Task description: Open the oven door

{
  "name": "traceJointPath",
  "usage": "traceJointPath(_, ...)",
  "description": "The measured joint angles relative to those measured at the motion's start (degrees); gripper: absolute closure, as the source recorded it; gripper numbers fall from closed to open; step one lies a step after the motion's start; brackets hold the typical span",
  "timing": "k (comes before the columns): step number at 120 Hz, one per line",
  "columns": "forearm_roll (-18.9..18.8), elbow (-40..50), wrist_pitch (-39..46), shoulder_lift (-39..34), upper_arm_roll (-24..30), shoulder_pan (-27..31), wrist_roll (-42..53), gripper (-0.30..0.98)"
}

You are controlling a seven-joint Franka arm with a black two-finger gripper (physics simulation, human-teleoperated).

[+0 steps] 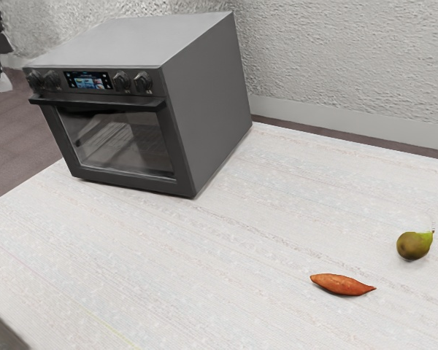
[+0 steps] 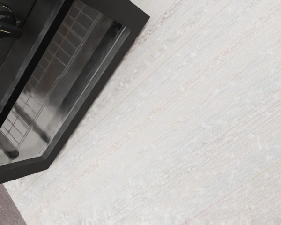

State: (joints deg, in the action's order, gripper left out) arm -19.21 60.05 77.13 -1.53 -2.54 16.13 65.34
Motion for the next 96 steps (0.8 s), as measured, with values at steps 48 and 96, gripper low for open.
traceJointPath(48, 11.3, -0.4, 9.6, 9.8, 0.0, 11.7, 29.9, 0.00)
traceJointPath(96, 21.4, -5.0, 12.0, 19.0, 3.1, 14.5, 49.2, 0.00)
